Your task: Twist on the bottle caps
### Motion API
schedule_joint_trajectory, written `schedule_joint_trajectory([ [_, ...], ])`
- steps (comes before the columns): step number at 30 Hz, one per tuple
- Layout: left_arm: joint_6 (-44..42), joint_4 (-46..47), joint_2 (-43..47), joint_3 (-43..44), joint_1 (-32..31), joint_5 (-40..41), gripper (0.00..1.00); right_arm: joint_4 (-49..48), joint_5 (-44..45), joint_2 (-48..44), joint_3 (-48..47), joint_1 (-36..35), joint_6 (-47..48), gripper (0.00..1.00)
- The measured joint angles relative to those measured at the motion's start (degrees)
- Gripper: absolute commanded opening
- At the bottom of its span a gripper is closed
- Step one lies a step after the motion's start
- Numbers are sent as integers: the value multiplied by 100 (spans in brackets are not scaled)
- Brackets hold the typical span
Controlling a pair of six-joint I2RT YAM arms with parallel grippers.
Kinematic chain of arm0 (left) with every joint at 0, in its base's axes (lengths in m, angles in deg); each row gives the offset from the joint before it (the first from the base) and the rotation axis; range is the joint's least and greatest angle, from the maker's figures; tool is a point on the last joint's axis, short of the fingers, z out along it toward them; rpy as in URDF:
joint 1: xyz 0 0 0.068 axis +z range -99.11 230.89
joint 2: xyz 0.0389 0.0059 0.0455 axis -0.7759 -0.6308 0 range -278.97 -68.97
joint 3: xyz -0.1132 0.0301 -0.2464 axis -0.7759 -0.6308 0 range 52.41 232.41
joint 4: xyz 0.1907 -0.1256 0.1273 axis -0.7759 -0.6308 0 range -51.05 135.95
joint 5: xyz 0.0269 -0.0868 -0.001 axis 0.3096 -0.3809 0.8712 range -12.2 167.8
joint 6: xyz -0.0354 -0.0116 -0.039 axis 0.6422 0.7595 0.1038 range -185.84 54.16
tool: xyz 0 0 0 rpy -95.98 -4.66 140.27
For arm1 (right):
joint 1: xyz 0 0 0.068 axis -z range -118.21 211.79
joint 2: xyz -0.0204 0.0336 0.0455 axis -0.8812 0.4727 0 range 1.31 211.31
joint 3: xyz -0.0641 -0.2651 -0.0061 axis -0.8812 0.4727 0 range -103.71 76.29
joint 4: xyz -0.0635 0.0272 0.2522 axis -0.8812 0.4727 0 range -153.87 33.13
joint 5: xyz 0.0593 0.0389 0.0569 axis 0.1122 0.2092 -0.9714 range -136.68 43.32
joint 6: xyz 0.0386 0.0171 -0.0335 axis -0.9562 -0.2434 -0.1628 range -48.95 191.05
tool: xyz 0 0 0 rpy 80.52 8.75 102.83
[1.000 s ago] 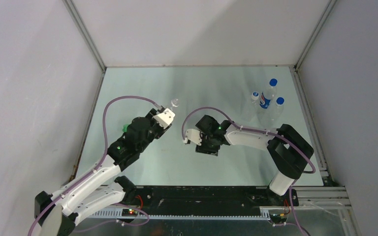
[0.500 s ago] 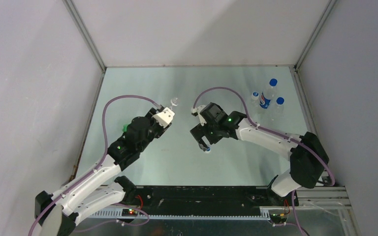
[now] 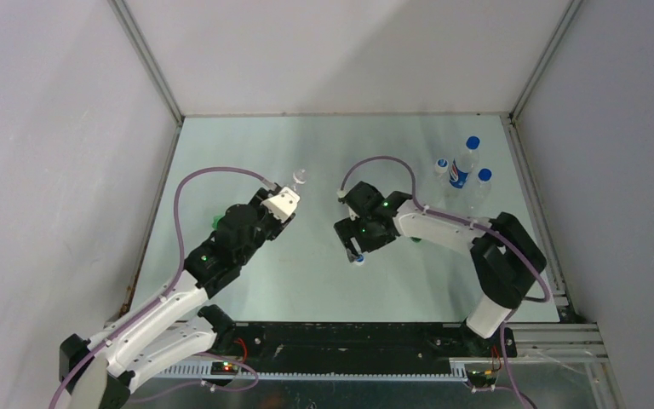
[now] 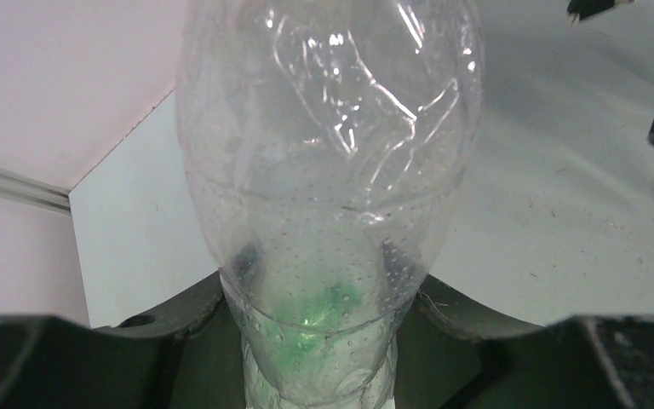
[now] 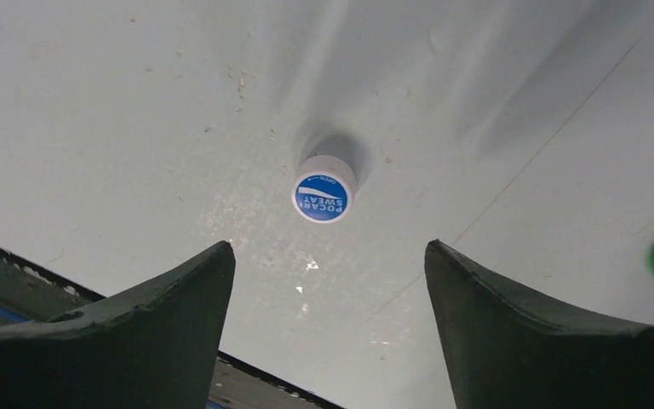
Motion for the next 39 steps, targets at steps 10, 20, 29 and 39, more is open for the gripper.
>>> schedule_joint_trajectory([
  [10, 92, 2, -9, 0, 2, -4, 0, 96, 702, 782, -315, -479, -1182, 70],
  [20, 118, 2, -7, 0, 4, -46, 0, 101, 1226, 1049, -378, -492, -1473, 55],
  [29, 140, 2, -4, 0, 4, -48, 0, 26, 1202, 1172, -470, -494, -1580, 47],
  [39, 140, 2, -4, 0, 4, -48, 0, 31, 1097, 1178, -476, -490, -1589, 20],
])
